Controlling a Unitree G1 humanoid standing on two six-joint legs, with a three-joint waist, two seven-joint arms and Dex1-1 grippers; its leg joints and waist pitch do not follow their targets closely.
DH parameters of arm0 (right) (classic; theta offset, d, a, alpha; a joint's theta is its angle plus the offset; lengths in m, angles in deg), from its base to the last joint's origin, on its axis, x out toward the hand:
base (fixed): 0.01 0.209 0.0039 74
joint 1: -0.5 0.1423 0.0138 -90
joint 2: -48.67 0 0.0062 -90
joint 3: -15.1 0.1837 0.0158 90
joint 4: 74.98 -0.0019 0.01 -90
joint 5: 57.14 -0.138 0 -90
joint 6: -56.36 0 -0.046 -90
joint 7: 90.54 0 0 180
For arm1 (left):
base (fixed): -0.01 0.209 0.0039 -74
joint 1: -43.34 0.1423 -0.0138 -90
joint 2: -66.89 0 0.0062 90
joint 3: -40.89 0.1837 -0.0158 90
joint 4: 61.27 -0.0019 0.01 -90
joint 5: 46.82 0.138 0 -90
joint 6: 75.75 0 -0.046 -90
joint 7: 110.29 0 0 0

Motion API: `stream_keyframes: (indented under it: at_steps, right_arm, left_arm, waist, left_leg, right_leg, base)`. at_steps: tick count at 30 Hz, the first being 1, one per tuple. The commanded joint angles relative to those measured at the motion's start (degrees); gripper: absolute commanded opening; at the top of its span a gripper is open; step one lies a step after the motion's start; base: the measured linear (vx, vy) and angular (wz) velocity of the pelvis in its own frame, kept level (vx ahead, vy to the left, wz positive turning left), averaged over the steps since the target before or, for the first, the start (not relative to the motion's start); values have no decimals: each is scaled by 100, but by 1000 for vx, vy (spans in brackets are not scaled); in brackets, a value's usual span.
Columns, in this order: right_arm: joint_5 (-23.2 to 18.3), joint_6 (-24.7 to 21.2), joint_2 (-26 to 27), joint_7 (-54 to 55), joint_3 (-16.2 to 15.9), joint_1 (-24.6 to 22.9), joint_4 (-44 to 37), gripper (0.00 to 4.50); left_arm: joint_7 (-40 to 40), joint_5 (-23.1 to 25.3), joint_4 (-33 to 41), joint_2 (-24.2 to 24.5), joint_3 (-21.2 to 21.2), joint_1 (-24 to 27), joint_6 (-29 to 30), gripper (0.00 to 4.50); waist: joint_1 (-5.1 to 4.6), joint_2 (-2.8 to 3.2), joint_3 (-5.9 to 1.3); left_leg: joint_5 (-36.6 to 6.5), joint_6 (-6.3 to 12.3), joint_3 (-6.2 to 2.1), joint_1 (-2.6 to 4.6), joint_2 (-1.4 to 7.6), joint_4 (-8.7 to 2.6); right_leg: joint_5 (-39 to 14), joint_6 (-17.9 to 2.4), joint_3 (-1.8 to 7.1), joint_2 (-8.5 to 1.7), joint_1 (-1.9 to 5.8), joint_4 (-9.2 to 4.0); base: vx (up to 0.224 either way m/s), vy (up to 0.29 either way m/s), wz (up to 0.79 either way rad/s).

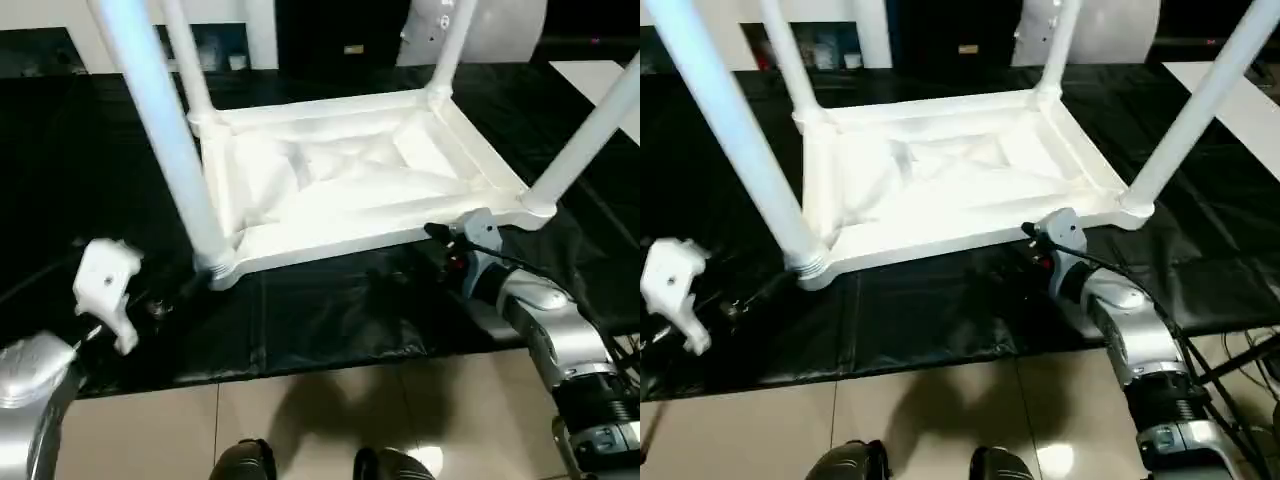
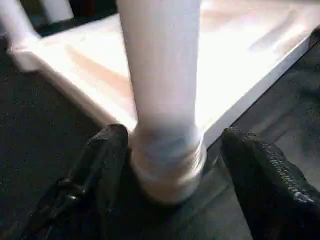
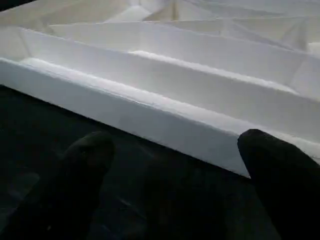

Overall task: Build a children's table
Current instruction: Rotate table base

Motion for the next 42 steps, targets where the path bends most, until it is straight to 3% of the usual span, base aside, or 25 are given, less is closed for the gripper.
stream_keyframes:
  at_steps: [1,2,3,4,9,10,13,14,17,18,19,20,22,30,34,36,42]
  right_arm:
    - [-71,-277,8,13,-120,-107,-175,450]
    - [-6,-453,70,119,-183,-131,-205,450]
    - [129,-521,188,354,-193,-56,-47,450]
    - [229,-542,272,526,-188,8,86,450]
    - [407,-645,543,953,-111,235,471,450]
    - [461,-557,654,1098,-78,409,771,450]
    - [506,-467,771,1245,-34,596,1053,450]
    - [514,-411,824,1305,-10,687,1181,450]
    - [503,-342,919,1425,27,840,1328,450]
    - [506,-353,944,1443,26,875,1343,450]
    - [542,-369,1043,1446,-28,1007,1395,450]
    - [544,-369,1047,1445,-30,1013,1397,450]
    - [562,-362,1104,1439,-49,1078,1417,450]
    - [747,-126,1282,1363,-125,1310,1746,450]
    - [806,-43,1350,1406,-94,1462,1949,450]
    - [838,26,1395,1365,-68,1523,2044,450]
    - [892,111,1369,1450,35,1589,2168,450]
  left_arm:
    - [-210,-206,-68,59,85,-147,30,369]
    - [-340,-245,-291,51,192,-440,55,391]
    - [-378,-172,-572,17,324,-756,29,391]
    - [-385,-98,-761,-5,414,-956,-3,399]
    - [-622,-349,-1053,-144,573,-1374,207,399]
    - [-784,-512,-993,-191,667,-1442,356,399]
    - [-997,-702,-870,-202,785,-1464,534,399]
    - [-1097,-800,-765,-191,846,-1439,645,399]
    - [-1329,-1068,-471,-131,985,-1327,936,399]
    - [-1397,-1153,-378,-98,1042,-1286,1010,399]
    - [-1593,-1510,218,10,1397,-982,1372,399]
    - [-1599,-1523,244,13,1413,-969,1386,399]
    - [-1613,-1617,541,-6,1633,-820,1523,399]
    - [-1278,-1593,865,-619,2304,-849,1657,399]
    - [-886,-1240,647,-1042,2642,-1091,1439,399]
    - [-760,-1054,418,-1246,2729,-1309,1285,399]
    - [-369,-530,-71,-1354,2711,-1652,928,399]
  waist:
    - [-3,48,-404]
    - [-17,15,-405]
    - [-11,26,-418]
    - [-1,30,-425]
    - [-16,21,-475]
    - [-23,33,-489]
    - [-24,37,-463]
    - [-10,45,-459]
    - [-28,38,-446]
    - [-31,22,-446]
    - [-48,-15,-454]
    - [-65,-3,-467]
    - [-125,-14,-445]
    - [-152,-33,-420]
    - [-168,-69,-425]
    - [-152,-65,-440]
    - [-143,-50,-481]
  left_leg:
    - [-1707,43,-222,197,363,-486]
    - [-1664,53,-220,182,355,-492]
    - [-1614,61,-196,210,331,-467]
    - [-1593,23,-215,194,335,-469]
    - [-1217,30,-201,168,344,-444]
    - [-1133,53,-188,164,334,-423]
    - [-1280,-1,-197,169,348,-439]
    - [-1405,-56,-189,206,358,-439]
    - [-1528,-123,-200,194,363,-459]
    - [-1520,-112,-196,193,362,-464]
    - [-1464,-106,-195,170,362,-467]
    - [-1384,-93,-215,135,366,-463]
    - [-1370,-35,-194,149,361,-459]
    - [-1537,-104,-187,173,358,-456]
    - [-1356,-11,-181,135,357,-448]
    - [-1260,41,-167,150,349,-431]
    - [-845,203,-160,130,340,-404]
  right_leg:
    - [-1808,-1037,356,-490,155,-479]
    - [-1786,-1031,356,-487,168,-486]
    - [-1786,-1037,368,-489,135,-494]
    - [-1852,-1040,364,-522,166,-488]
    - [-1289,-1165,362,-517,207,-416]
    - [-1148,-1285,361,-530,217,-393]
    - [-1380,-1302,355,-537,213,-421]
    - [-1521,-1269,362,-544,184,-431]
    - [-1644,-1230,358,-535,195,-428]
    - [-1618,-1192,363,-524,197,-432]
    - [-1535,-1217,362,-527,214,-399]
    - [-1436,-1245,358,-541,246,-363]
    - [-1468,-1249,364,-527,229,-394]
    - [-1952,-1068,374,-527,205,-469]
    - [-1715,-1096,378,-523,232,-455]
    - [-1597,-1108,381,-518,224,-453]
    - [-880,-1254,354,-491,273,-374]
  base:
    - [0,0,0]
    - [0,0,0]
    - [0,0,0]
    - [0,0,0]
    - [0,0,0]
    - [0,0,0]
    - [0,0,0]
    - [0,0,0]
    - [0,0,0]
    - [0,0,0]
    - [0,0,0]
    - [0,0,0]
    - [0,0,0]
    - [0,0,0]
    - [0,0,0]
    - [0,0,0]
    - [0,0,0]
